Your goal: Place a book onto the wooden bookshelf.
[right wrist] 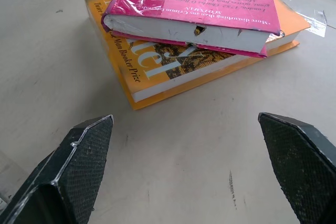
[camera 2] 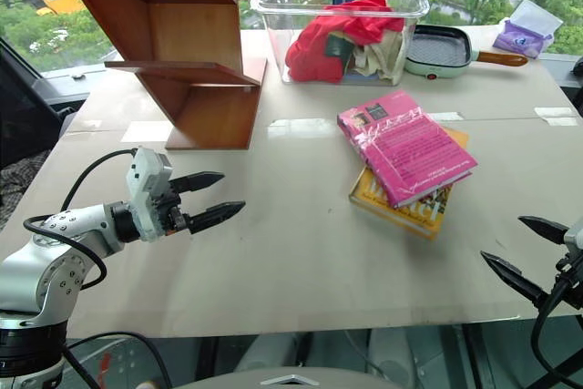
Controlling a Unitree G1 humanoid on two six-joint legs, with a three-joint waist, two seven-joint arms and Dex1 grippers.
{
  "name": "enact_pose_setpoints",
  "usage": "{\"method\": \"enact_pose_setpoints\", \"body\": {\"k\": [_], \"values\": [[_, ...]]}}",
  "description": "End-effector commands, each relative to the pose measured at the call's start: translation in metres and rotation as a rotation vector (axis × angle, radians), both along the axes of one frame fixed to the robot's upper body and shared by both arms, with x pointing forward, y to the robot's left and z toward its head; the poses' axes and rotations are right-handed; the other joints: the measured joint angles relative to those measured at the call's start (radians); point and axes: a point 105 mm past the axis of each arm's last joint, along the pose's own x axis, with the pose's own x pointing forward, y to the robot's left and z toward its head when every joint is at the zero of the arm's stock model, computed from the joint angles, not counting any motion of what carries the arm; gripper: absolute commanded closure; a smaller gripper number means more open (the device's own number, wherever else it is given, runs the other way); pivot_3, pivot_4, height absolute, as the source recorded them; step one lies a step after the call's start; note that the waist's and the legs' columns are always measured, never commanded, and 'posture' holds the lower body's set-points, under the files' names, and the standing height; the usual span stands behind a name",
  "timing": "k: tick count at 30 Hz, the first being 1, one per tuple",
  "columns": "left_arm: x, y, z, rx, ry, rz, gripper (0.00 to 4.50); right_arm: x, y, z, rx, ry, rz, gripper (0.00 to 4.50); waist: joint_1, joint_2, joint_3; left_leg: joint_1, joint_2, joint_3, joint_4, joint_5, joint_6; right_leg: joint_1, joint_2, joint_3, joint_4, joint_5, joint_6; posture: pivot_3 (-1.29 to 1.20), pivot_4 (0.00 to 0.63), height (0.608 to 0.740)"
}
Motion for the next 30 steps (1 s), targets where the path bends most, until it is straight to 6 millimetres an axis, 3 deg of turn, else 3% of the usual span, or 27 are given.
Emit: {"method": "enact_pose_setpoints", "body": {"k": [1,4,8,11,15,22,30], "values": [[0.002,-0.003,0.012,-0.009,-0.041,-0.027,0.01,-0.004,0.002,0.0,0.001,-0.041,0.003,0.0,0.004,0.0,0.0,0.0,0.0,0.0,0.0,0.0,0.0,0.0,0.0,0.0,0.0,0.0,0.0,0.0,0.15,0.725],[0.01,-0.017,0.023,-0.046,-0.064,-0.069,0.01,-0.007,0.015,-0.003,0.031,-0.086,0.019,0.0,0.017,-0.001,0.0,-0.001,0.0,-0.002,0.0,0.0,0.0,0.0,0.0,-0.003,0.0,0.0,0.0,0.0,0.15,0.725],[0.037,-0.034,0.022,-0.036,-0.085,-0.034,0.01,0.0,0.046,0.012,0.057,-0.261,0.132,0.0,0.01,0.001,-0.001,0.0,-0.001,-0.001,0.001,0.0,0.0,0.0,-0.001,-0.002,0.001,0.0,0.0,0.0,0.15,0.725],[0.047,-0.05,0.02,-0.05,0.003,-0.03,0.01,-0.003,0.066,0.015,0.1,-0.266,0.187,0.0,0.005,0.001,0.0,0.0,-0.001,-0.001,0.001,0.0,-0.001,0.0,-0.001,-0.001,0.001,0.0,0.0,0.0,0.15,0.725],[0.061,-0.088,0.031,-0.205,0.182,-0.089,0.01,-0.019,0.087,0.025,0.182,-0.282,0.201,0.0,0.015,0.0,0.0,-0.002,-0.001,-0.003,0.001,0.0,-0.001,-0.001,0.0,-0.002,0.001,0.0,0.0,0.0,0.15,0.725],[0.088,-0.121,0.023,-0.36,0.532,-0.055,0.01,-0.039,0.096,0.037,0.204,-0.335,0.142,0.0,0.004,-0.001,0.0,-0.001,-0.002,-0.003,0.001,0.0,-0.001,0.0,0.0,-0.002,0.001,0.0,0.001,0.0,0.15,0.725],[0.127,-0.19,0.006,-0.727,0.839,0.062,0.01,-0.031,0.101,0.051,0.204,-0.437,0.105,0.0,0.009,-0.004,0.001,-0.001,-0.002,-0.002,0.002,0.0,-0.001,0.0,0.0,-0.001,0.001,0.0,0.001,0.0,0.15,0.725]]}}
